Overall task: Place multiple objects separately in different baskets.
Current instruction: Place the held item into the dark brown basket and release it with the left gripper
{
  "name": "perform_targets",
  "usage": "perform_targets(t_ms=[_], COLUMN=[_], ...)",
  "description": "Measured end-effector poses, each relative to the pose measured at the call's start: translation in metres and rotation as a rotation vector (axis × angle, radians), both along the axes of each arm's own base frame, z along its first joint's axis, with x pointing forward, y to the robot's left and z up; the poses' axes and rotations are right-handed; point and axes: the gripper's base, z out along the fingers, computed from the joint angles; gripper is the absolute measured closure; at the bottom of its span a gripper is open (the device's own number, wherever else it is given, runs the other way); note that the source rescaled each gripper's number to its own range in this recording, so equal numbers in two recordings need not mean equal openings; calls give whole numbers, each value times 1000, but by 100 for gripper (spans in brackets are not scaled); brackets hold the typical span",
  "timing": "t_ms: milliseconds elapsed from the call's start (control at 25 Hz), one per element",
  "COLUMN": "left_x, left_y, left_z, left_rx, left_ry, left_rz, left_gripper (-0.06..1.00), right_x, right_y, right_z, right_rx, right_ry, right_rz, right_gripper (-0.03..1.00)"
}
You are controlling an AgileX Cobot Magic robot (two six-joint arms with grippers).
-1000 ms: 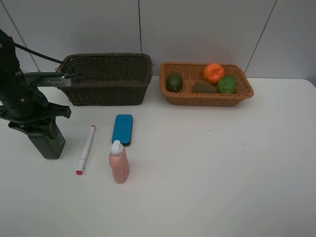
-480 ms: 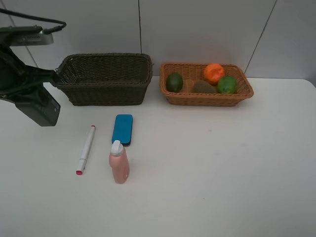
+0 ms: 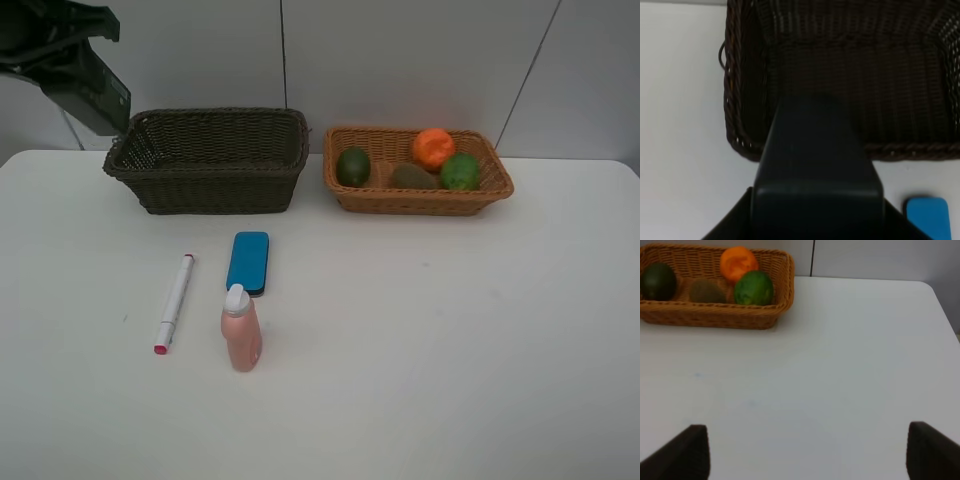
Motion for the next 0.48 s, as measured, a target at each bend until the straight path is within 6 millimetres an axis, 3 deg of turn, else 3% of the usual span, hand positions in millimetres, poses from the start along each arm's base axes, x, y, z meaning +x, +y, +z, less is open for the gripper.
perform_targets(t_ms=[320,480], left_x=[83,107], left_y=[-11,-14], left_z=[-18,-41], left_rx=[21,31], left_ry=[-16,48], left_rz=[-3,-1], left_gripper=[58,58], right_x=[0,0], right_y=[0,0], right_z=[0,0], right_rx=[0,0], right_ry=[0,0], right_rz=[0,0], right_gripper=[-3,-3])
